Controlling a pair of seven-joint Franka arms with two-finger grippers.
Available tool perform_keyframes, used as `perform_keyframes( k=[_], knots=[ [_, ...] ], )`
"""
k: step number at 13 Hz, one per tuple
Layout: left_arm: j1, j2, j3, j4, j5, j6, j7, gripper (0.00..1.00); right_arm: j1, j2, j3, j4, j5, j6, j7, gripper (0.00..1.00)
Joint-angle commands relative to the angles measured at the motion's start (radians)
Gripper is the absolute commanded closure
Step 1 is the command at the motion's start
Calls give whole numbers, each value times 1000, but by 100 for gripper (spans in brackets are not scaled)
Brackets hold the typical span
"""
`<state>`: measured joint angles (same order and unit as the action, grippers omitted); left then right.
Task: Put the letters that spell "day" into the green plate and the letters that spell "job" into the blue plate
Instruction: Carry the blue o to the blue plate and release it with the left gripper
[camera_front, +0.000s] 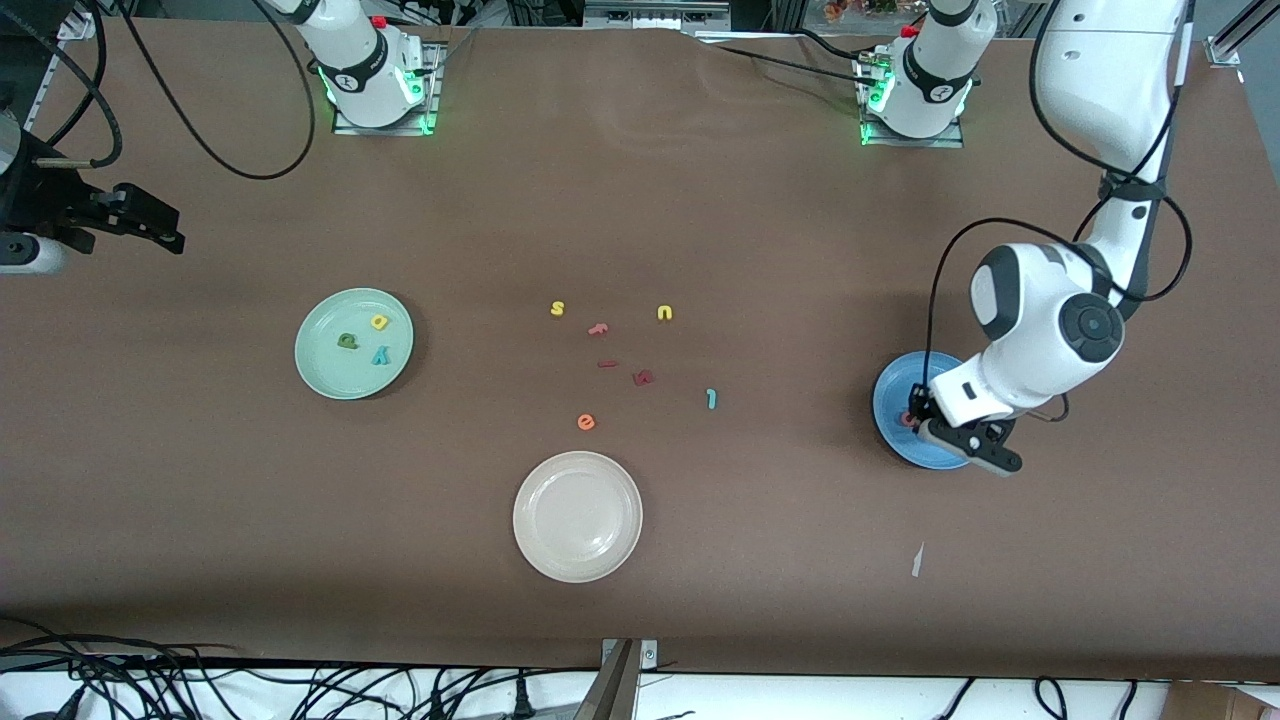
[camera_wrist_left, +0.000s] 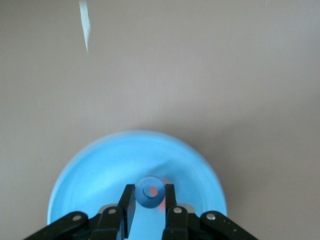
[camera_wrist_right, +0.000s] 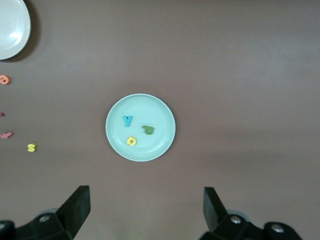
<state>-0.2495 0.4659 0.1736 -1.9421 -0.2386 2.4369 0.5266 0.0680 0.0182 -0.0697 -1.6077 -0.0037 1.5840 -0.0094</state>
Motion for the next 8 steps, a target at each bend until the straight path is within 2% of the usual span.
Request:
perform_keyframes(
  k=[1,2,3,5,8],
  knots=[
    [27,-82,-19,-135,16,13,33,65,-37,-23,22,-38,27,25,-9,0],
    [27,-79,-19,-130,16,14,33,38,-37,-21,22,-38,25,24,-9,0],
    [21,-81,-22,-124,16,16,32,34,-37,-24,21,-38,21,25,-9,0],
    [13,-76,-46,-112,10,25,16,32,-36,-15,16,-29,19,27,-9,0],
    [-40,-37,-69,-8,13,25,4,37,-33,-15,21,-29,19,11,-7,0]
  ],
)
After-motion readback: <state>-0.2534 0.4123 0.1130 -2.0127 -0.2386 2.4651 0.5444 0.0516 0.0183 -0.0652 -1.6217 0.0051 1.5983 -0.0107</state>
